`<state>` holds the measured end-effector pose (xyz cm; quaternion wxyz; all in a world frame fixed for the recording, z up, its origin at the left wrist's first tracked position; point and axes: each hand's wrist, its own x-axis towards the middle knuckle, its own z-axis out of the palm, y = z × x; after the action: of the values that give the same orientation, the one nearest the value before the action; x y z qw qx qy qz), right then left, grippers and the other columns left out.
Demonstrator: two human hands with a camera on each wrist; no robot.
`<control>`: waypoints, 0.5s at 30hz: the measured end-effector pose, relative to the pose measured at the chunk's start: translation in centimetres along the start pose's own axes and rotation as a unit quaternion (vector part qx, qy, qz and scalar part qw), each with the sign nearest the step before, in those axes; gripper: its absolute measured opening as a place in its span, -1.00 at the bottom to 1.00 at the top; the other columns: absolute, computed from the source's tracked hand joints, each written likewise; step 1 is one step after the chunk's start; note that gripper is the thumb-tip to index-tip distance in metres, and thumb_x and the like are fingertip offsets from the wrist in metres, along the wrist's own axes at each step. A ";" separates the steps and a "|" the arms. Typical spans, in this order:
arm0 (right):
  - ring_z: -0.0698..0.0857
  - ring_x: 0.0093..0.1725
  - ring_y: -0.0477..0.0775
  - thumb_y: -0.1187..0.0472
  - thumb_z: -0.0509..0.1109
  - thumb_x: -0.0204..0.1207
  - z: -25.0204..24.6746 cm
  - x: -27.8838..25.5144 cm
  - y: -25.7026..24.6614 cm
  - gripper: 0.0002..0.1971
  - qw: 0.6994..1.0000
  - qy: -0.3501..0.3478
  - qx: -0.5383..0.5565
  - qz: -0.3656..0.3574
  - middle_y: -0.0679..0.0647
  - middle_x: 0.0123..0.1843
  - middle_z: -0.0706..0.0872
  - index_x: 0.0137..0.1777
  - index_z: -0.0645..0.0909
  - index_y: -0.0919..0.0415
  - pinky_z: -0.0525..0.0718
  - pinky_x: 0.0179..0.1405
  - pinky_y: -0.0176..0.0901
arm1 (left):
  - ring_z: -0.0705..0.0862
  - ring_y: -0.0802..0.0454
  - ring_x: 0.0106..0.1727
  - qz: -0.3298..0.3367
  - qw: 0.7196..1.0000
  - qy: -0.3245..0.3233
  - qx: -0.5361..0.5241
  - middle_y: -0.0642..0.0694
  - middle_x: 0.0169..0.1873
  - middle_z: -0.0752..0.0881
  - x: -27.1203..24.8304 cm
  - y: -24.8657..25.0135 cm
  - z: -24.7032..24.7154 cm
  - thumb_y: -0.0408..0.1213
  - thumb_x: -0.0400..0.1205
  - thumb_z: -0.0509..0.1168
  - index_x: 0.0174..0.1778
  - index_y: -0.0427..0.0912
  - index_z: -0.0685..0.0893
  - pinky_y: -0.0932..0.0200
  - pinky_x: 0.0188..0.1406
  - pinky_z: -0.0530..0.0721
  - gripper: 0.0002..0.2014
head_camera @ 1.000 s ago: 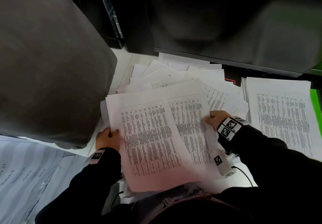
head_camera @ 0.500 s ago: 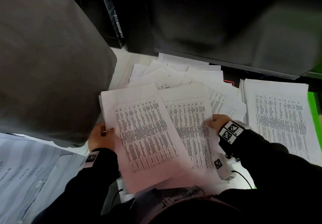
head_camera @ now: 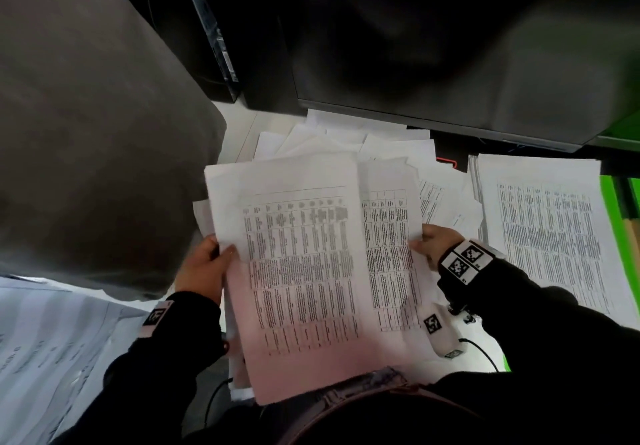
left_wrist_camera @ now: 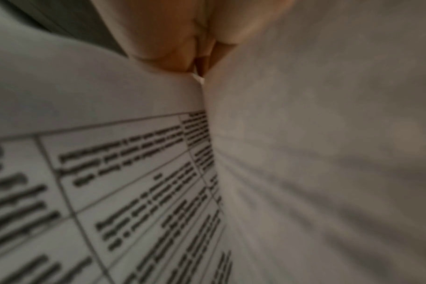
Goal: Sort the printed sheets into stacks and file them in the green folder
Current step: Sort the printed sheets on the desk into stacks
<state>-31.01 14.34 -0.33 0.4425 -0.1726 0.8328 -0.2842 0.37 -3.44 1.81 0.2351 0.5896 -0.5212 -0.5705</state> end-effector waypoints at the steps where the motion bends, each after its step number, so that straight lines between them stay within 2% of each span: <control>1: 0.60 -0.22 0.17 0.34 0.36 0.53 0.1 -0.1 0.0 -0.81 0.999 -0.010 0.048 0.010 0.44 0.01 0.73 0.10 0.69 0.17 0.55 -0.27 -0.11 | 0.70 -0.32 0.14 -0.004 1.000 -0.002 0.001 -0.10 -0.11 0.78 0.4 -0.1 0.6 -0.20 0.42 0.32 -0.25 0.14 0.76 -0.34 0.26 0.58 -0.86; 3: 0.60 -0.10 0.19 0.41 0.35 0.52 0.4 -0.5 -0.2 -0.78 0.990 -0.019 0.135 0.018 0.44 0.08 0.72 0.10 0.70 0.18 0.56 -0.13 -0.02 | 0.70 -0.31 0.14 -0.003 1.000 -0.005 0.001 -0.13 -0.08 0.78 0.7 0.2 1.8 -0.12 0.42 0.28 -0.26 0.16 0.75 -0.35 0.24 0.59 -0.87; 5: 0.65 -0.14 0.15 0.46 0.31 0.53 0.6 -1.3 -0.9 -0.71 0.980 -0.022 0.195 0.014 0.24 -0.07 0.76 0.23 0.63 0.31 0.63 -0.11 -0.06 | 0.71 -0.26 0.11 -0.010 1.000 -0.004 -0.002 -0.12 -0.05 0.77 0.8 0.8 3.2 -0.07 0.46 0.27 -0.20 0.09 0.70 -0.31 0.24 0.60 -0.88; 7: 0.68 -0.15 0.16 0.48 0.28 0.54 0.9 -1.8 -1.3 -0.69 0.975 -0.028 0.222 0.002 0.12 -0.17 0.76 0.27 0.59 0.34 0.66 0.03 0.07 | 0.70 -0.24 0.12 -0.009 1.000 -0.003 -0.016 -0.13 -0.06 0.74 0.7 1.4 4.5 -0.08 0.48 0.28 -0.08 0.03 0.62 -0.27 0.25 0.60 -0.85; 9: 0.68 -0.07 0.21 0.50 0.25 0.55 1.1 -2.4 -2.1 -0.69 0.976 -0.025 0.215 -0.004 0.19 -0.09 0.75 0.24 0.61 0.31 0.58 0.21 0.26 | 0.71 -0.25 0.06 -0.012 0.999 -0.015 -0.050 -0.12 -0.14 0.72 0.3 2.2 5.8 -0.18 0.55 0.29 0.05 -0.02 0.52 -0.22 0.23 0.63 -0.82; 11: 0.68 0.06 0.25 0.45 0.22 0.57 1.0 -2.8 -2.9 -0.72 0.973 -0.006 0.231 0.000 0.14 -0.08 0.77 0.11 0.68 0.18 0.56 0.27 0.27 | 0.70 -0.18 -0.07 -0.008 0.997 -0.032 -0.077 -0.10 -0.18 0.70 0.0 3.0 6.9 -0.33 0.64 0.23 0.15 -0.03 0.43 -0.10 0.14 0.66 -0.79; 12: 0.70 0.11 0.25 0.32 0.21 0.60 0.9 -2.9 -3.3 -0.76 0.970 0.009 0.244 0.004 0.05 -0.12 0.77 0.04 0.70 0.08 0.59 0.28 0.18 | 0.69 -0.11 -0.09 0.002 0.996 -0.040 -0.077 -0.09 -0.16 0.69 -0.3 3.5 7.5 -0.37 0.65 0.20 0.19 -0.05 0.42 -0.05 0.11 0.66 -0.77; 13: 0.71 0.10 0.22 0.08 0.20 0.62 0.6 -3.3 -3.7 -0.78 0.971 0.029 0.235 0.003 -0.02 -0.15 0.77 -0.03 0.70 -0.01 0.60 0.25 0.07 | 0.70 -0.08 -0.06 0.013 0.997 -0.045 -0.067 -0.08 -0.12 0.70 -0.5 3.9 7.9 -0.38 0.66 0.18 0.24 -0.07 0.45 -0.01 0.13 0.65 -0.75; 14: 0.73 0.05 0.15 -0.20 0.13 0.55 0.2 -3.8 -4.1 -0.63 0.977 0.048 0.209 -0.002 -0.06 -0.15 0.78 -0.10 0.71 -0.05 0.59 0.21 -0.02 | 0.70 -0.09 0.01 0.027 0.997 -0.045 -0.051 -0.08 -0.06 0.71 -0.7 4.4 8.2 -0.38 0.67 0.17 0.26 -0.11 0.49 0.00 0.17 0.64 -0.74; 15: 0.74 0.04 0.08 -0.40 0.08 0.43 -0.3 -4.4 -4.3 -0.48 0.981 0.062 0.184 -0.016 -0.08 -0.11 0.80 -0.09 0.72 -0.07 0.60 0.20 -0.04 | 0.69 -0.12 0.08 0.041 0.998 -0.041 -0.039 -0.08 -0.02 0.71 -0.9 5.0 8.4 -0.36 0.67 0.17 0.24 -0.13 0.54 0.01 0.20 0.62 -0.76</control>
<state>-28.69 13.42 5.33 0.4098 -0.0836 0.7894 -0.4494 -8.92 -1.76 4.56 0.2592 0.5344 -0.5315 -0.6040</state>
